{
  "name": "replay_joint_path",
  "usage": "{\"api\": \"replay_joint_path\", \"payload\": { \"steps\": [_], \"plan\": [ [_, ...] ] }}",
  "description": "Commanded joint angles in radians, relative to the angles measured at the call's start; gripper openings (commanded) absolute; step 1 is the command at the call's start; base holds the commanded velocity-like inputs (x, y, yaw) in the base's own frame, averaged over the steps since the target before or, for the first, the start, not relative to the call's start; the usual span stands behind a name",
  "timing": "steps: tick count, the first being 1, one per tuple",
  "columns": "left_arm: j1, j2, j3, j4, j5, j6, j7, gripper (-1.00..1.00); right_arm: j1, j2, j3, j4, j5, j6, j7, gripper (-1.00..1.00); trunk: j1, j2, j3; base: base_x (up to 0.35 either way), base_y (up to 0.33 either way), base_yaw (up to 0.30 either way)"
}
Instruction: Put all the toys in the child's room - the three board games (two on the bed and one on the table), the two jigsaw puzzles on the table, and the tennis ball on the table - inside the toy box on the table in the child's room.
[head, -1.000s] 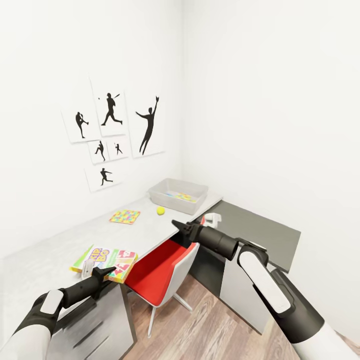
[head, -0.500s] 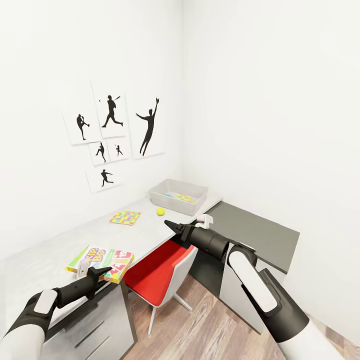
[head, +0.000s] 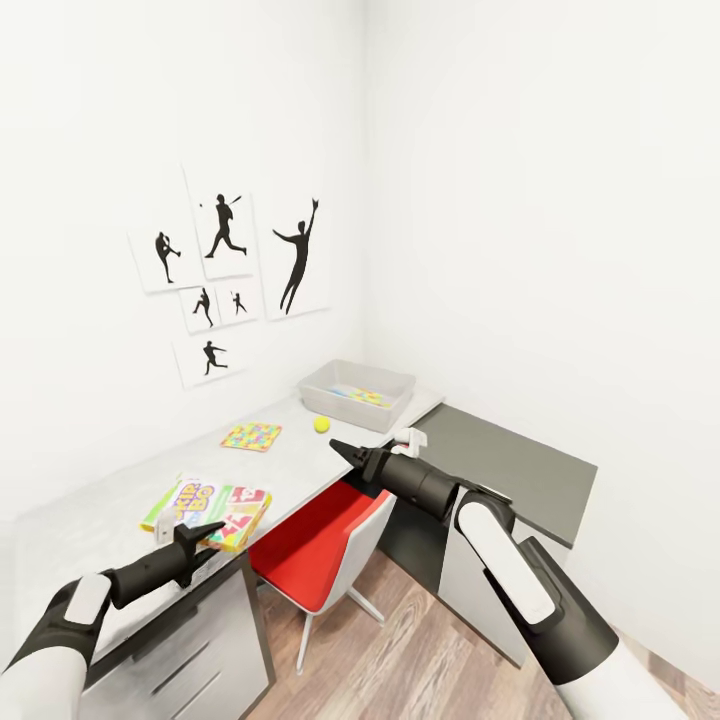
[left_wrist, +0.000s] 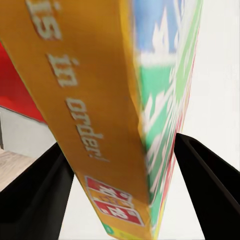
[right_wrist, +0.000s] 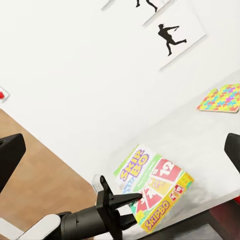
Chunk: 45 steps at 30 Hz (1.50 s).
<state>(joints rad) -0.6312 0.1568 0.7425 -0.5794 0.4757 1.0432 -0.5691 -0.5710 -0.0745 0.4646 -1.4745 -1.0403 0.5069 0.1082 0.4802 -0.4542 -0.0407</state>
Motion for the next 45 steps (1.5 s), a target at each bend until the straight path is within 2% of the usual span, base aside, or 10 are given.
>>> {"api": "replay_joint_path", "payload": {
  "steps": [1,8,14,17,24,27,33,45],
  "plan": [
    [-0.001,0.000,0.004,-0.004,-0.013,0.004,-0.032,-1.00,-0.001,-0.001,0.000,-0.001,-0.003,0.002,0.001,1.00,-0.003,0.005,0.001,0.000,0.000,0.000],
    [-0.001,0.007,-0.004,-0.025,-0.015,0.004,-0.080,-1.00,-0.001,-0.002,0.000,0.000,-0.002,0.002,0.001,1.00,-0.030,0.054,0.023,0.000,0.000,0.000],
    [0.000,0.013,-0.101,-0.095,-0.013,0.004,-0.104,-1.00,-0.001,-0.009,-0.001,-0.001,-0.003,0.002,0.002,1.00,-0.030,0.054,0.023,0.000,0.000,0.000],
    [0.001,0.014,-0.118,-0.104,-0.014,0.004,-0.121,-1.00,-0.001,-0.008,-0.001,0.000,-0.003,0.002,0.002,1.00,-0.030,0.054,0.023,0.000,0.000,0.000],
    [0.001,0.016,-0.126,-0.108,-0.015,0.004,-0.130,-1.00,-0.001,-0.003,-0.001,-0.001,-0.002,0.002,0.001,1.00,-0.030,0.054,0.023,0.000,0.000,0.000],
    [0.001,0.029,-0.125,-0.108,-0.016,0.004,-0.130,-1.00,-0.001,-0.001,-0.001,0.000,-0.002,0.002,0.001,1.00,-0.030,0.054,0.023,0.000,0.000,0.000],
    [0.001,0.036,-0.126,-0.108,-0.016,0.004,-0.130,-1.00,-0.001,-0.001,-0.001,0.000,-0.003,0.002,0.001,1.00,-0.030,0.054,0.023,0.000,0.000,0.000],
    [0.001,0.038,-0.125,-0.108,-0.016,0.004,-0.131,-1.00,-0.001,-0.001,-0.001,0.000,-0.002,-0.020,0.002,1.00,-0.030,0.054,0.023,0.000,0.000,0.000]
  ]
}}
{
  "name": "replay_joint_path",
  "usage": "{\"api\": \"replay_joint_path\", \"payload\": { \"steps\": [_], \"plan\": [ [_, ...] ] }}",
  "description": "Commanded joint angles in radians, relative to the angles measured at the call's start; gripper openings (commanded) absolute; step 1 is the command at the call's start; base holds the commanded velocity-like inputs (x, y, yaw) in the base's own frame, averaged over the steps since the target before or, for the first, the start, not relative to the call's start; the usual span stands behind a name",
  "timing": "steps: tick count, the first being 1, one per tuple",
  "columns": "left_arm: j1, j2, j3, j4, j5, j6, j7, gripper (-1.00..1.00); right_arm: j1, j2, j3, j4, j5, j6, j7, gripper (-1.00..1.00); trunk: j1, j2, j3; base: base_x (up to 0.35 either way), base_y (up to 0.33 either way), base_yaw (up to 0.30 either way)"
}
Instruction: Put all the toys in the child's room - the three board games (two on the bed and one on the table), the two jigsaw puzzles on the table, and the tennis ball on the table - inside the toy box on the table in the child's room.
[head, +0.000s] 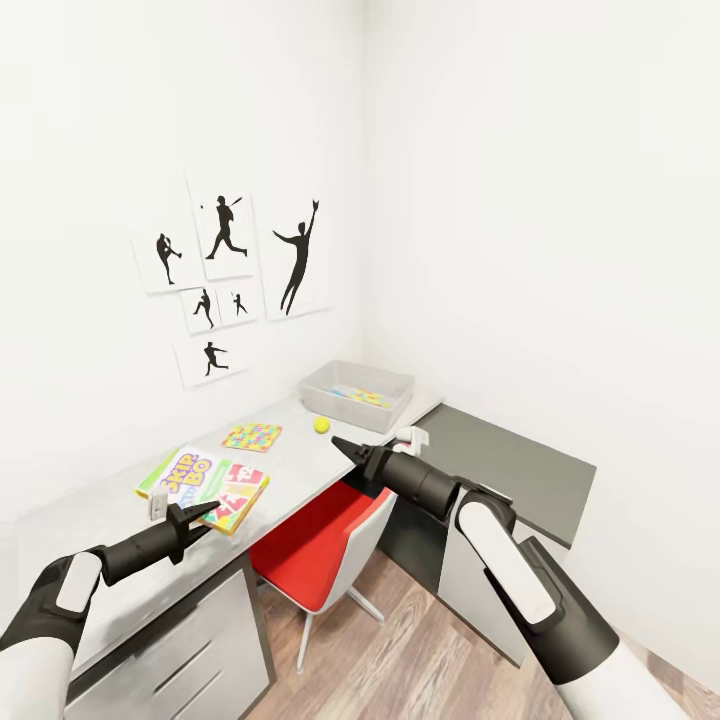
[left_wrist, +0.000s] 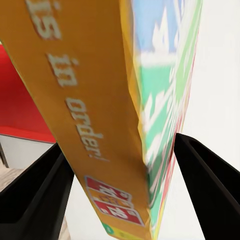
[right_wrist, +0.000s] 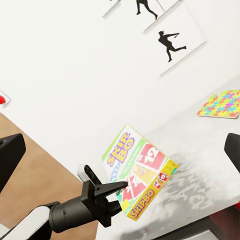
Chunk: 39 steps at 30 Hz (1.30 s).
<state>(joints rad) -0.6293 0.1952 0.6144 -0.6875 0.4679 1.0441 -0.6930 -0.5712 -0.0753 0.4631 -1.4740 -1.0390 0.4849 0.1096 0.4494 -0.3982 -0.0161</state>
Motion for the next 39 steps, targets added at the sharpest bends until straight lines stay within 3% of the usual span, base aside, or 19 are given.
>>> {"api": "replay_joint_path", "payload": {
  "steps": [1,16,31,39],
  "plan": [
    [-0.001,0.000,0.003,0.000,-0.008,0.003,-0.007,-1.00,-0.001,-0.001,0.001,-0.001,-0.003,0.002,0.001,1.00,0.001,-0.002,-0.002,0.000,0.000,0.000],
    [-0.001,0.000,0.004,0.000,-0.008,0.003,-0.008,-1.00,-0.001,-0.002,0.002,-0.002,-0.004,-0.017,0.001,1.00,0.001,-0.002,-0.002,0.000,0.000,-0.005],
    [-0.001,0.005,0.003,0.000,-0.007,0.003,-0.008,-1.00,-0.001,-0.001,0.002,-0.002,-0.004,-0.019,0.002,1.00,0.001,-0.002,-0.002,0.000,0.000,-0.195],
    [-0.001,0.016,0.002,0.000,-0.006,0.003,-0.009,-1.00,-0.001,-0.001,0.003,-0.002,-0.003,-0.018,0.001,1.00,0.001,-0.002,-0.002,0.000,0.000,-0.041]
  ]
}}
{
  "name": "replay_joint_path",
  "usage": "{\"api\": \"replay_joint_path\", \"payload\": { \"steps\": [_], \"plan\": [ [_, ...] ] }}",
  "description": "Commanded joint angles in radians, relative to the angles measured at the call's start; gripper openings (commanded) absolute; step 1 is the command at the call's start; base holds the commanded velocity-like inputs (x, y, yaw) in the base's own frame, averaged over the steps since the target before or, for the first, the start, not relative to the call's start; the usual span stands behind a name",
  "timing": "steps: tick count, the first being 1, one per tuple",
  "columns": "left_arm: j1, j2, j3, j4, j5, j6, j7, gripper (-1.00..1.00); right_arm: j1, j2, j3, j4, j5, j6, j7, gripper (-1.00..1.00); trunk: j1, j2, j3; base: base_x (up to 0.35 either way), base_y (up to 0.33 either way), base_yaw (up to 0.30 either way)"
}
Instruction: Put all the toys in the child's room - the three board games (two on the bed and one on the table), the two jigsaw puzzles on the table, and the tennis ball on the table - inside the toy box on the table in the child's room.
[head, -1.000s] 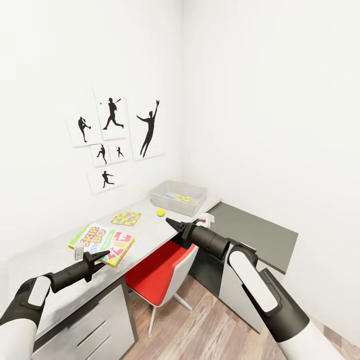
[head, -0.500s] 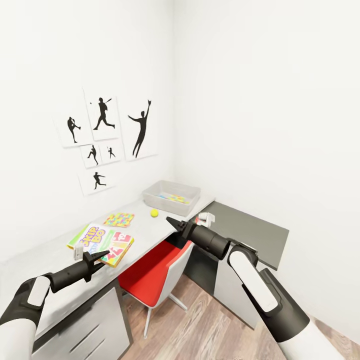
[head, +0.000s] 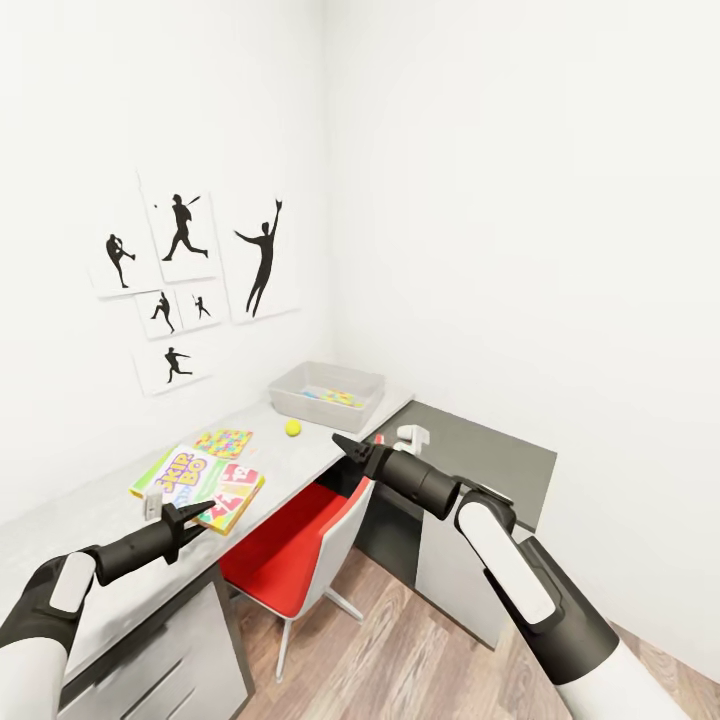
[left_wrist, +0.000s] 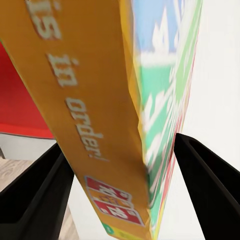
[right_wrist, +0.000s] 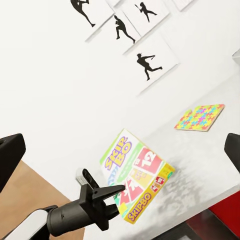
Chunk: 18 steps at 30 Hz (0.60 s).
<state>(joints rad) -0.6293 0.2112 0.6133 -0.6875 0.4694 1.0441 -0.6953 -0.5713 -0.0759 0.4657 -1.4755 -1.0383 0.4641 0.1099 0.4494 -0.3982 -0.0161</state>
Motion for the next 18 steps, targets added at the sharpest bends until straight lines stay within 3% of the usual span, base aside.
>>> {"api": "replay_joint_path", "payload": {
  "steps": [1,11,18],
  "plan": [
    [-0.001,0.000,0.004,0.000,-0.008,0.003,-0.007,-1.00,-0.001,-0.001,0.001,0.000,-0.003,0.002,0.001,1.00,0.001,-0.002,-0.002,0.000,0.000,-0.002],
    [-0.001,0.001,0.006,0.000,-0.007,0.003,-0.007,-1.00,-0.001,-0.001,0.001,0.000,-0.003,0.001,0.001,1.00,0.001,-0.002,-0.002,0.000,0.000,0.000],
    [-0.001,0.017,0.005,0.000,-0.007,0.003,-0.007,-1.00,-0.001,-0.001,0.001,0.001,-0.004,0.001,0.002,1.00,0.001,-0.002,-0.002,0.000,0.000,0.000]
  ]
}}
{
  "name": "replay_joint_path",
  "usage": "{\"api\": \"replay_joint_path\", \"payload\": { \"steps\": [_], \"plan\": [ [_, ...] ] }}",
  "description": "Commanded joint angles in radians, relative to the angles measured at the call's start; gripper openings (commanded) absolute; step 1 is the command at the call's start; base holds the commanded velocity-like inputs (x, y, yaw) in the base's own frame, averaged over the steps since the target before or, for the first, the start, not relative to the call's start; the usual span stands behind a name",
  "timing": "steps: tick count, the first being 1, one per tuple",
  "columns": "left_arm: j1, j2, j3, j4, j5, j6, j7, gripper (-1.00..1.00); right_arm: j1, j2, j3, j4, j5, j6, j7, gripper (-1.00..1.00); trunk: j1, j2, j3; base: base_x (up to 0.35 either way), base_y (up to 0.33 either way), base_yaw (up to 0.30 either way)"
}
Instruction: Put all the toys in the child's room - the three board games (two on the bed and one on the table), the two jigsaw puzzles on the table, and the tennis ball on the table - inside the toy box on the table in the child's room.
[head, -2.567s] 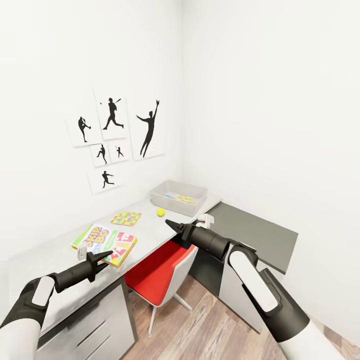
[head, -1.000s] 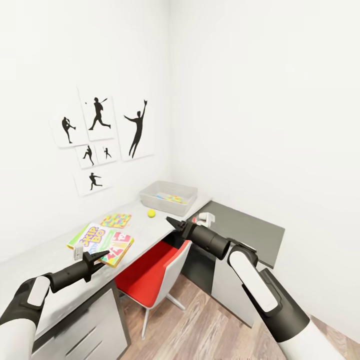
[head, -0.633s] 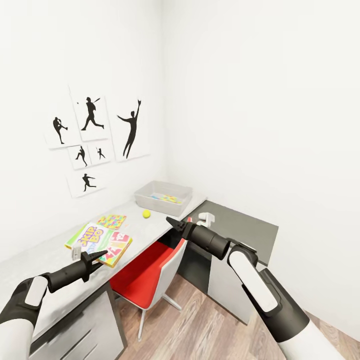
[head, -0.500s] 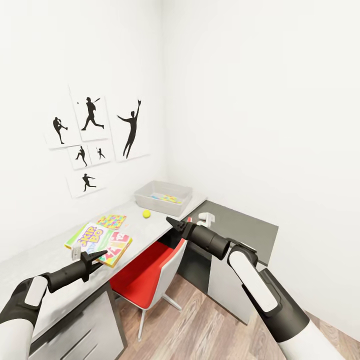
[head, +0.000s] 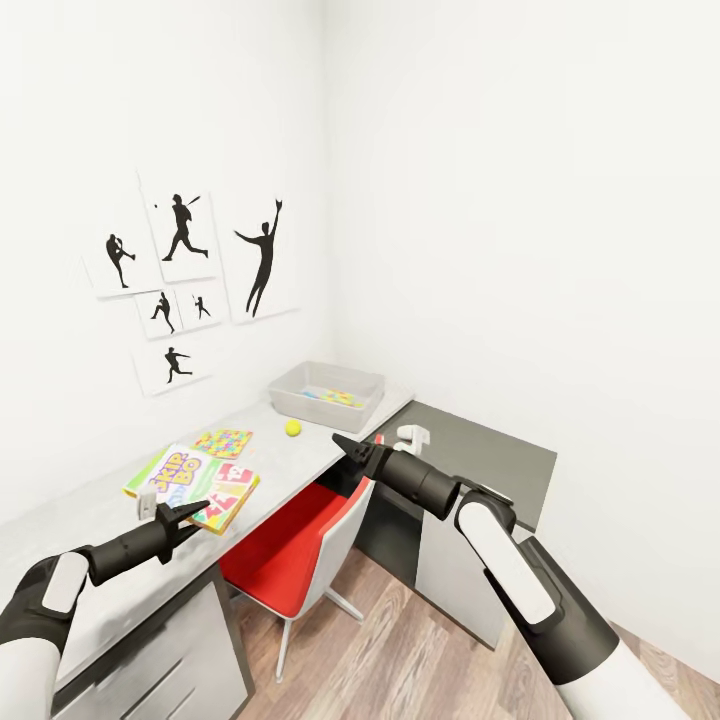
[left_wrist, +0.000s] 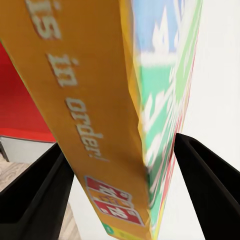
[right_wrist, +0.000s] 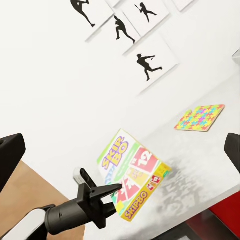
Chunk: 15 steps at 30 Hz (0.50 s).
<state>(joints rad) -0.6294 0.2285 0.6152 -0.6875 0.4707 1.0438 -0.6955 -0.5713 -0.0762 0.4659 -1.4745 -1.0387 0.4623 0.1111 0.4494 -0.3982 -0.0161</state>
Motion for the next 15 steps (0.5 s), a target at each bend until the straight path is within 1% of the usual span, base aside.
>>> {"api": "replay_joint_path", "payload": {
  "steps": [1,4,12,15],
  "plan": [
    [-0.001,0.005,0.003,0.000,-0.008,0.003,-0.007,-1.00,-0.001,0.000,0.000,0.000,-0.004,0.002,0.001,1.00,0.001,-0.002,-0.002,0.000,0.000,0.000],
    [-0.001,0.012,0.005,0.000,-0.008,0.003,-0.007,-1.00,-0.001,0.001,0.000,0.000,-0.004,0.001,0.001,1.00,0.001,-0.002,-0.002,0.000,0.000,0.000],
    [-0.001,0.015,0.008,-0.001,-0.007,0.003,-0.008,-1.00,-0.001,-0.001,0.000,0.000,-0.004,-0.022,0.001,1.00,0.001,-0.002,-0.002,0.003,0.000,0.000],
    [-0.001,0.016,0.009,-0.001,-0.007,0.003,-0.007,-1.00,-0.001,-0.002,0.000,0.000,-0.004,-0.024,0.001,1.00,0.001,-0.002,-0.002,0.143,0.000,0.000]
  ]
}}
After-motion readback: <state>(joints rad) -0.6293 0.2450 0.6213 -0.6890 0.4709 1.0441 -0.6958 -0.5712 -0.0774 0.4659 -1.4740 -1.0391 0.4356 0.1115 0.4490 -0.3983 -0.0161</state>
